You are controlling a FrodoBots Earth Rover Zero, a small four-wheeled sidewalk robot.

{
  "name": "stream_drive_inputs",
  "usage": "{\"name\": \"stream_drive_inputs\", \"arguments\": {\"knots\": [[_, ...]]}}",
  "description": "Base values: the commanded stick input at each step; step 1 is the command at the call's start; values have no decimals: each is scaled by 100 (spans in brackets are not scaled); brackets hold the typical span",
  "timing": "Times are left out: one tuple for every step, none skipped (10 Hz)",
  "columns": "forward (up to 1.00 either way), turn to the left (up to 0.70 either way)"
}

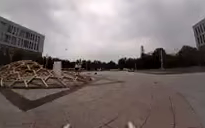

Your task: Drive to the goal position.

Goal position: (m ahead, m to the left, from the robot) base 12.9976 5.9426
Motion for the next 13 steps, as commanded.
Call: {"name": "stream_drive_inputs", "arguments": {"knots": [[69, 0], [69, 0], [69, 0], [69, 0], [69, 0], [69, 0], [69, 0], [69, 0], [69, 0], [69, 0], [69, 0], [69, 0], [69, 0]]}}
